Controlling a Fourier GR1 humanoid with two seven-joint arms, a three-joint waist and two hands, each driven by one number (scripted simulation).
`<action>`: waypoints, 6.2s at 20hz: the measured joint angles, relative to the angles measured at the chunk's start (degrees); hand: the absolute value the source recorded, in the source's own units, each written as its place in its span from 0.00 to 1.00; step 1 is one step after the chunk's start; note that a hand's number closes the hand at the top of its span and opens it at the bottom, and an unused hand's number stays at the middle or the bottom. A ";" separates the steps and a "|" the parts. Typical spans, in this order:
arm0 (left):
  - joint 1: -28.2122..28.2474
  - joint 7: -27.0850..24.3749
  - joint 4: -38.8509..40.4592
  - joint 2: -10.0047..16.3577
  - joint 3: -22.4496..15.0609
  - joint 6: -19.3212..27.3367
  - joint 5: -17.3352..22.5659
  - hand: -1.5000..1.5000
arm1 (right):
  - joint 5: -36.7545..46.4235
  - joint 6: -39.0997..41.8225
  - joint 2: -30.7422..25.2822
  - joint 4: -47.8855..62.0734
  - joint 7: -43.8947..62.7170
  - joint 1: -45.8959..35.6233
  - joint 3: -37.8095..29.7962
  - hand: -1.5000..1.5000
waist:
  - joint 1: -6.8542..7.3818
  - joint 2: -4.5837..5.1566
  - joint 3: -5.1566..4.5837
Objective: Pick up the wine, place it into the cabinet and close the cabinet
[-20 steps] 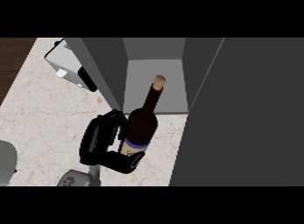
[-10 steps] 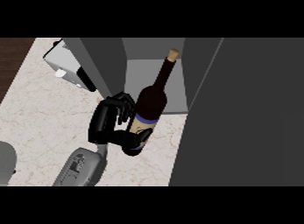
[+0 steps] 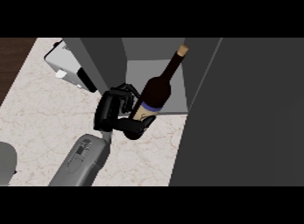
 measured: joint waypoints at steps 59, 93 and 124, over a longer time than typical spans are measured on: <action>-39.12 -5.59 50.46 3.76 9.61 16.47 5.09 0.00 | -3.83 7.19 0.50 1.33 -14.18 6.41 1.93 0.00 | -6.66 2.85 -0.30; -41.52 -12.58 47.61 -0.42 12.67 -8.14 16.07 0.00 | -4.32 6.42 -2.83 0.03 -13.93 11.89 -2.79 0.00 | -1.20 0.23 -0.20; 8.09 -2.19 -7.84 4.09 -10.02 -9.90 25.71 0.00 | -3.89 5.14 -6.23 -0.11 -14.10 14.04 -4.73 0.00 | 1.98 -0.20 -0.18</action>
